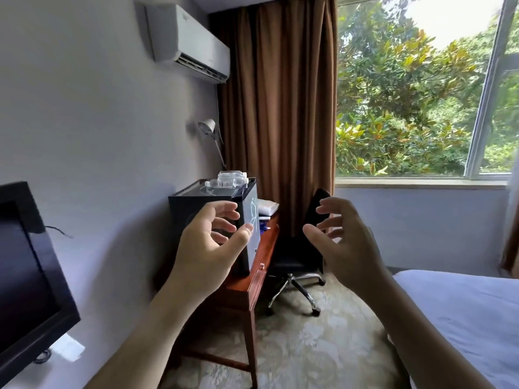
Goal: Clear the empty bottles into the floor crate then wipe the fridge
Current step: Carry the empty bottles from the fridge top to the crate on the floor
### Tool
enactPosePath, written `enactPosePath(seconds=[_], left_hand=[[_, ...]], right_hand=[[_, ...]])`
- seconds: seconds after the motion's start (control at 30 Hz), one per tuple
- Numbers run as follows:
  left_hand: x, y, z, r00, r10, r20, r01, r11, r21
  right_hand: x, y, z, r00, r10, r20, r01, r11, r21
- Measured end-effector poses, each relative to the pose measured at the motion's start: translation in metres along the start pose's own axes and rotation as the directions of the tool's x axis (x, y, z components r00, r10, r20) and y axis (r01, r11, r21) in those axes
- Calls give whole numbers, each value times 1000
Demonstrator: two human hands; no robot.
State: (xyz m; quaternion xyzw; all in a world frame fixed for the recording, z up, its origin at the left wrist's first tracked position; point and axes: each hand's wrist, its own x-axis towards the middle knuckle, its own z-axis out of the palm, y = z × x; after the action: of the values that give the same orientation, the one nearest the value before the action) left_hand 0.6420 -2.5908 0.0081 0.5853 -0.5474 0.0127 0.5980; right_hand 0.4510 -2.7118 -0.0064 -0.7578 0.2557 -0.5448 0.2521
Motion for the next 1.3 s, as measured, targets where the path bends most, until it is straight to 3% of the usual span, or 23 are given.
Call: enactPosePath(seconds=[0.33,0.67,1.0,1.13,1.3], left_hand=[[143,-102,69,994,-37,-100,42,998,42],[278,-274,105,986,-57,-156,82,984,157],[448,-437,116,981,-171,-86,190,925,329],[490,-491,127,959,-282,-31,266,857,441],[537,-547,146,931,-362,55,202,634,747]], right_hand=[[157,117,65,997,-19,80,12,997,80],[289,252,205,986,21,166,-44,990,136],[443,387,335,967,117,225,-141,986,93],[482,439,380,946,156,286,-174,984,38],[519,494,432,902,177,394,-196,980,8]])
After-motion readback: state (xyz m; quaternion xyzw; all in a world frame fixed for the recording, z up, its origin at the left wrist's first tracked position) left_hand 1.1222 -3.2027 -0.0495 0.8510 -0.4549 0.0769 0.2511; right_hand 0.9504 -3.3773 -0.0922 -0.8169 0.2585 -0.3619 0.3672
